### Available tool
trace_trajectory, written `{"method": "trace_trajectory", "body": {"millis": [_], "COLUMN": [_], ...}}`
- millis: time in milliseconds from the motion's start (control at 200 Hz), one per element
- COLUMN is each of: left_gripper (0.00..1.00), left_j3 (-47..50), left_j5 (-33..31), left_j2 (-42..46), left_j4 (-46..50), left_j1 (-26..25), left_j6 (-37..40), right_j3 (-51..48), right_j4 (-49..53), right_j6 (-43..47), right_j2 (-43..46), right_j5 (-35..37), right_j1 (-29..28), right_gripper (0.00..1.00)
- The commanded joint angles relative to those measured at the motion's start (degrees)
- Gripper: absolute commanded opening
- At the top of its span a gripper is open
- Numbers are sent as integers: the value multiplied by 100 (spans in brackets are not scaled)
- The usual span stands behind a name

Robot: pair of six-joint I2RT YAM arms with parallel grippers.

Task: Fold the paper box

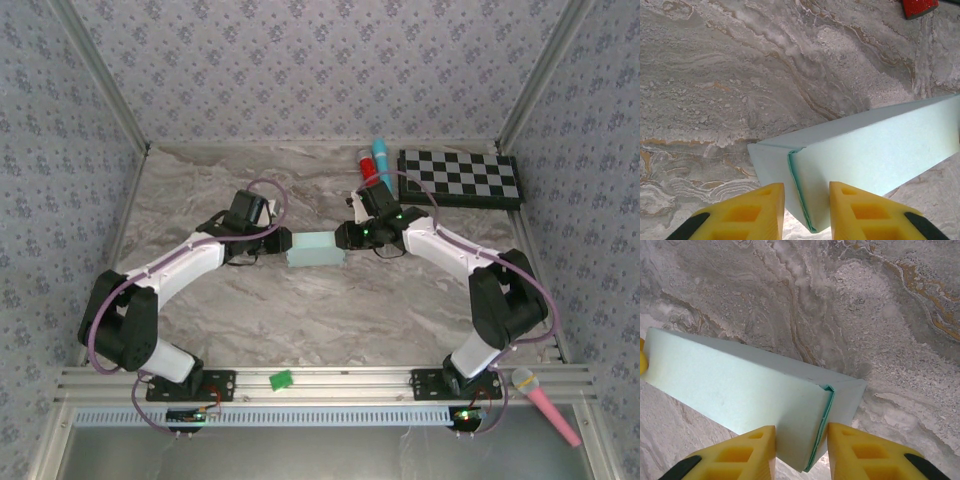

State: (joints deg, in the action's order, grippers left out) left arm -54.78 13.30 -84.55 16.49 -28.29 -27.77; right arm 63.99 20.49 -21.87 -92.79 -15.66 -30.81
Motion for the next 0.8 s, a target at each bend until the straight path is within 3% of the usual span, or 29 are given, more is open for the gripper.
{"method": "trace_trajectory", "body": {"millis": [0, 799], "left_gripper": [28, 27], "left_j3": [247, 311], "left_j5": [-196, -335], "left_j2": [-99, -46], "left_j4": [505, 573], "left_j1": [-11, -38], "left_j6": [-22, 16], "right_j3": [-291, -76], "right_j4": [589, 802], "right_j6": [4, 126], "right_j2": [-345, -717], "right_j5": [340, 614], "right_j1": [-47, -114], "right_gripper": [32, 28]}}
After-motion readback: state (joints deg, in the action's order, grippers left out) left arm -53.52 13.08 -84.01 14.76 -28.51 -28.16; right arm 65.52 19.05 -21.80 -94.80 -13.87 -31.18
